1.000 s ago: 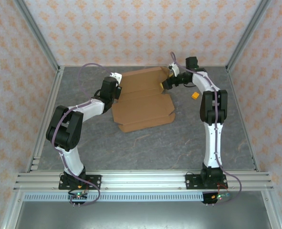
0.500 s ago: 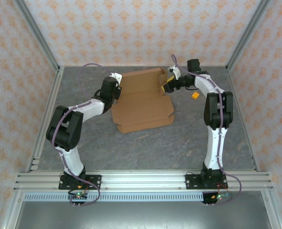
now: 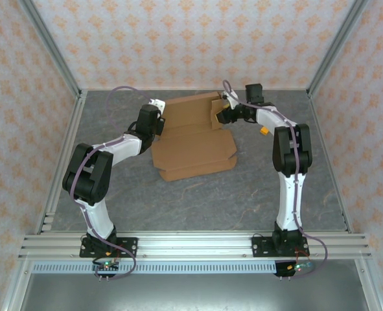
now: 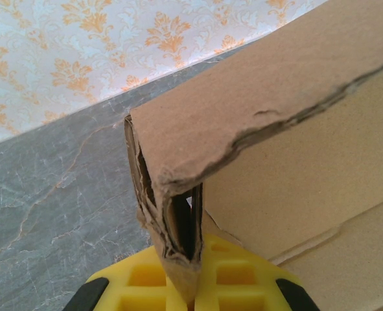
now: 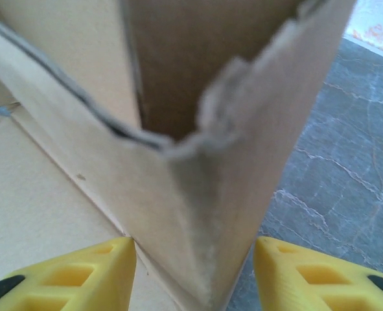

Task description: Fold the paper box

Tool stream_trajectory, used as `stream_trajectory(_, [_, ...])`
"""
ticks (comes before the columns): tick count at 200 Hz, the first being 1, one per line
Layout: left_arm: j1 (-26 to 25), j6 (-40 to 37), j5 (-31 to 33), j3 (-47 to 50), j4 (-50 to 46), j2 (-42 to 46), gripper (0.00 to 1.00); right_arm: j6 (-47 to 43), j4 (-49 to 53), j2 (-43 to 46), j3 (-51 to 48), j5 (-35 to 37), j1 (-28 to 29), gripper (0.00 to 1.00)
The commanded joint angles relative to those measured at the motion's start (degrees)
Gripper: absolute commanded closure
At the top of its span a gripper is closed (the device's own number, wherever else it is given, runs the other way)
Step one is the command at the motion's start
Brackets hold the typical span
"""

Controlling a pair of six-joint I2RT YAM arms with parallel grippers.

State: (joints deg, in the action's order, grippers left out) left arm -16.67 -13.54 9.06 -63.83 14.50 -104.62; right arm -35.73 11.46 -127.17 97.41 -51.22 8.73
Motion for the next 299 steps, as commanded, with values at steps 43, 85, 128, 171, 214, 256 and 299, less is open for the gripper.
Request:
stream_trajectory(43, [-0.3,-1.3,0.1,-0.9,-2.6,2.0,1.0,6.2,-16.2,1.9,-4.7,15.5,3.8,0.57])
stream_trajectory(85, [-0.3,-1.2,-0.1,-0.6,-2.6,2.7,1.0,12.2,-23.0,1.5,-6.3,28.4,5.9,0.66])
stream_trajectory(128, [-0.5,-1.1,0.0,-0.3,-2.5,3.2,1.0,13.2,-22.6,-0.4,-4.5,38.2,8.4,0.74])
stream_trajectory(171, [-0.6,-1.1,-0.1,0.0,-2.4,3.3,1.0,18.5,-19.9,-2.4,-1.2,47.9,9.8,0.78])
stream_trajectory(214, [-0.6,-1.2,0.0,-0.1,-2.5,3.2,1.0,17.7,-18.7,-4.0,0.3,57.8,12.2,0.79])
stream_trajectory(256, [-0.6,-1.3,0.2,-0.1,-2.4,3.0,1.0,16.0,-16.9,-6.0,2.0,65.5,13.0,0.8])
stream_trajectory(299, [-0.6,-1.2,0.1,-0.2,-2.4,2.8,1.0,15.0,-16.7,-8.4,3.5,74.0,14.3,0.81])
